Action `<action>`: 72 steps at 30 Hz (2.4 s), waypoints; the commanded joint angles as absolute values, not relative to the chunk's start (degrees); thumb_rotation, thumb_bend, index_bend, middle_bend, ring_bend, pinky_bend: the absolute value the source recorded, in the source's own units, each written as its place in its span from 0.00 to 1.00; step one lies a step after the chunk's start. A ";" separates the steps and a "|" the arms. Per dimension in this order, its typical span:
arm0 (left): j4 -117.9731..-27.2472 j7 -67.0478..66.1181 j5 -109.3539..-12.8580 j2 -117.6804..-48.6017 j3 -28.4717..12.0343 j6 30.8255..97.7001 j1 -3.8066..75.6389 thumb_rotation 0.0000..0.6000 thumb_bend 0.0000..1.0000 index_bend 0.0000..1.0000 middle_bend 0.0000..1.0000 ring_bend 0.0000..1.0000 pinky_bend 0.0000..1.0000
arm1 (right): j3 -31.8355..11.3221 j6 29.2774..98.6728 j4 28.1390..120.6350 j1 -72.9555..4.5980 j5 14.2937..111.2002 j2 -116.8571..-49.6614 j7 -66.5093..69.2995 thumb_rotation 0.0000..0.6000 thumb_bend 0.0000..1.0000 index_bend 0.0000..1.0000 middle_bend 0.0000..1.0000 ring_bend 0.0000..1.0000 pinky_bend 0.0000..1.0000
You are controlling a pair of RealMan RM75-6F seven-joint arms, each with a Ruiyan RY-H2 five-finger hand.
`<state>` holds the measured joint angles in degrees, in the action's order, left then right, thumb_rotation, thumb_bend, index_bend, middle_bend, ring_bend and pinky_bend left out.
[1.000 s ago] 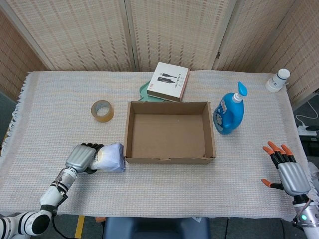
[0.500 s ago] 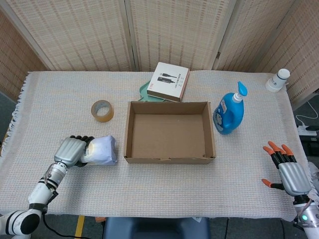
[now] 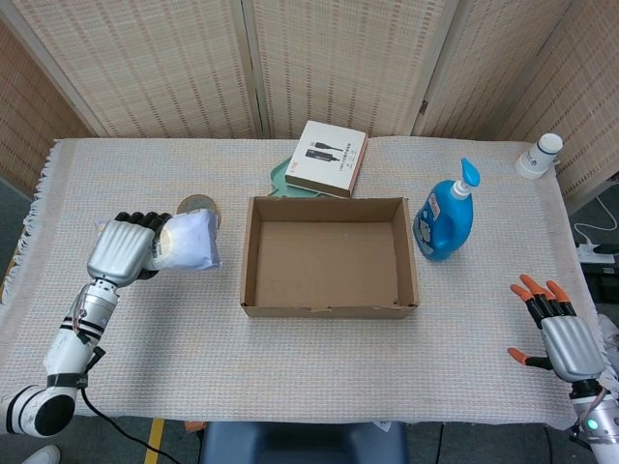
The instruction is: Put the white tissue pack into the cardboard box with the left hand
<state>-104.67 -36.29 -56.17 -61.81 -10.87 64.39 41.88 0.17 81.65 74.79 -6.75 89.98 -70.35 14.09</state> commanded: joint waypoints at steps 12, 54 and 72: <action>-106.88 -46.07 -48.41 -70.61 -18.26 67.08 51.98 1.00 0.31 0.51 0.58 0.48 0.56 | 0.14 82.04 74.99 -6.62 90.13 -69.87 15.01 1.00 0.00 0.13 0.00 0.00 0.00; -87.25 -45.18 -46.33 -97.10 -19.10 65.37 71.08 1.00 0.25 0.15 0.25 0.19 0.28 | -0.22 82.01 75.06 -6.44 89.65 -68.50 18.20 1.00 0.00 0.13 0.00 0.00 0.00; -89.79 -40.81 -49.83 -93.08 -19.07 67.79 66.18 1.00 0.18 0.00 0.00 0.00 0.08 | -0.05 81.95 75.41 -6.39 89.86 -68.77 17.25 1.00 0.00 0.13 0.00 0.00 0.00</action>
<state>-88.81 -40.79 -49.61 -94.20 -19.32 67.27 67.05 -0.06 81.95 75.41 -6.39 89.85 -68.76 17.26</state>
